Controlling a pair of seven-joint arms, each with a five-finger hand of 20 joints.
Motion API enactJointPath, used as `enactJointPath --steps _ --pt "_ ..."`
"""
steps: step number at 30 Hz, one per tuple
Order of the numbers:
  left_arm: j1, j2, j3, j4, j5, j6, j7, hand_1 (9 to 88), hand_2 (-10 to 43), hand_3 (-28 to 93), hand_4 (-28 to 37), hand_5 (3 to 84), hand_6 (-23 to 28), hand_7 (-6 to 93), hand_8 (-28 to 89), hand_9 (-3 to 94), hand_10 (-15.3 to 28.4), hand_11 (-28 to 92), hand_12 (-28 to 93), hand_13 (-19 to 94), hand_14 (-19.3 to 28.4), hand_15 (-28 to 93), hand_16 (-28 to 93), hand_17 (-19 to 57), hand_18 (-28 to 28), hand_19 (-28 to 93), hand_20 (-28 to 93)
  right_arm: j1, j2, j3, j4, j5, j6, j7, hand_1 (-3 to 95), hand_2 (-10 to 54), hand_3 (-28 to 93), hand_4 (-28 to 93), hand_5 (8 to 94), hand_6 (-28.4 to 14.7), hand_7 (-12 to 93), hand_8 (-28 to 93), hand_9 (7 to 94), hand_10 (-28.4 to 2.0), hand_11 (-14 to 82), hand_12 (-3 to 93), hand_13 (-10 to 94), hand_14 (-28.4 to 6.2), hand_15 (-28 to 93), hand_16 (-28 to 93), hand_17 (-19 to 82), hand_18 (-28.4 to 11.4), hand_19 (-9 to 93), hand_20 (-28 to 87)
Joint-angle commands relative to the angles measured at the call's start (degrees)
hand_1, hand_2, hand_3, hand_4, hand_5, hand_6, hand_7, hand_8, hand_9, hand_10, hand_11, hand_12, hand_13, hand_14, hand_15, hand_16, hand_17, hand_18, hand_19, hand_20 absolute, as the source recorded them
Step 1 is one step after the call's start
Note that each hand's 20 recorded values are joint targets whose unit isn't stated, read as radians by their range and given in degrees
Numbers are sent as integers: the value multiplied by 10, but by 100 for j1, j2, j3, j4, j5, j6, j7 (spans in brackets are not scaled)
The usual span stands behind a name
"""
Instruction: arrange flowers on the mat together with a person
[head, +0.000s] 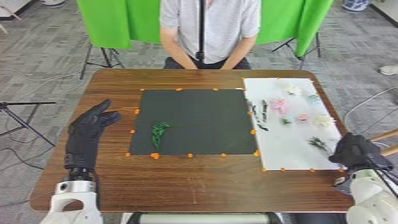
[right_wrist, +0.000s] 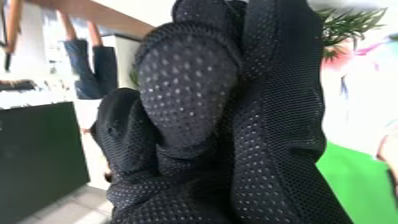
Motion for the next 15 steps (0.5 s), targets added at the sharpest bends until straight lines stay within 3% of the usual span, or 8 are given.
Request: enactJointPath --steps 1,8,15 --pt "83 -26 -12 -25 -51 13 -62 262 -70 665 -164 493 31 133 -52 510 150 219 165 419 185 262 30 119 128 81 222 -83 -150 44 32 791 92 343 901 -95 -283 369 855 6 200 116 937 -80 209 288 937 -7 504 180 615 -137 916 395" --pt "84 -29 -14 -27 -61 8 -78 263 -69 663 -164 491 30 133 -51 511 151 218 165 418 185 259 30 119 128 81 222 167 -323 254 -490 1597 785 554 908 -95 -282 390 857 3 202 122 937 -80 223 282 937 -6 518 171 623 -134 920 390" --pt "64 -25 -22 -17 -57 0 -110 262 -70 663 -162 490 30 133 -51 510 151 217 164 418 185 260 30 118 128 80 222 664 -528 -91 -1029 2042 1171 310 911 -95 -282 399 859 -1 202 130 937 -81 235 279 937 -4 528 163 626 -133 927 386"
